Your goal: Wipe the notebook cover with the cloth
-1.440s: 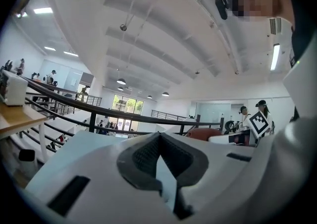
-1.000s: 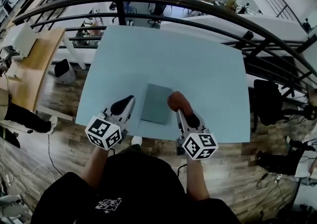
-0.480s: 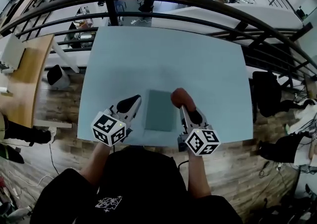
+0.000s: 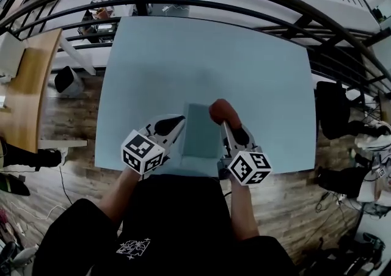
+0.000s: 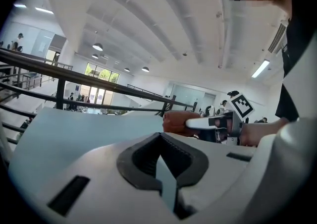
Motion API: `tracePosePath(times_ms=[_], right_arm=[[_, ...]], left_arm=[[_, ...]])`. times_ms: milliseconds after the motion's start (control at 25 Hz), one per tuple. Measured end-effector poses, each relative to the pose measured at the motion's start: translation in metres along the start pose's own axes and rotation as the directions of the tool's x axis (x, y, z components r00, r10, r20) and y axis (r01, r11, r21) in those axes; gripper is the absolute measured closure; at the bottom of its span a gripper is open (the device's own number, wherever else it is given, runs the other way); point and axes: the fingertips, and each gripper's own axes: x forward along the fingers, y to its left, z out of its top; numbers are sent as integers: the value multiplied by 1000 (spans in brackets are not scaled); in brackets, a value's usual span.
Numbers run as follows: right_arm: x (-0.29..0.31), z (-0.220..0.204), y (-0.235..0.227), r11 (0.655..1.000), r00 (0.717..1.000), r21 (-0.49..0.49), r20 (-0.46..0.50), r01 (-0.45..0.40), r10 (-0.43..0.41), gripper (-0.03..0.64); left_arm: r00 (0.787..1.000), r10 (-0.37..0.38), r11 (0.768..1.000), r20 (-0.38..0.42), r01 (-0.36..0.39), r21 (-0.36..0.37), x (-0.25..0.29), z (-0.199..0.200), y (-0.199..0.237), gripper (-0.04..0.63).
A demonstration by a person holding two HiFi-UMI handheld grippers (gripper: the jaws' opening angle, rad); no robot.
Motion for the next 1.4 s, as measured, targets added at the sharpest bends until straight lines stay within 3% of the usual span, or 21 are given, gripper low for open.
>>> tracePosePath(times_ms=[320, 560, 800, 1400], right_arm=[[23, -12, -19, 999, 997, 23, -58, -44, 45, 506], [42, -30, -22, 994, 986, -12, -128, -112, 109, 506], [63, -60, -28, 987, 972, 51, -173, -152, 159, 508], [91, -99, -38, 997, 971, 14, -226, -82, 83, 506]], left_arm=[[998, 46, 999, -42, -46, -3, 25, -16, -3, 603], [988, 145, 987, -61, -149, -61, 34, -35, 7, 603], [972, 217, 969, -91, -226, -104, 46, -60, 15, 603], [966, 221, 961, -136, -240, -136, 46, -102, 41, 603]])
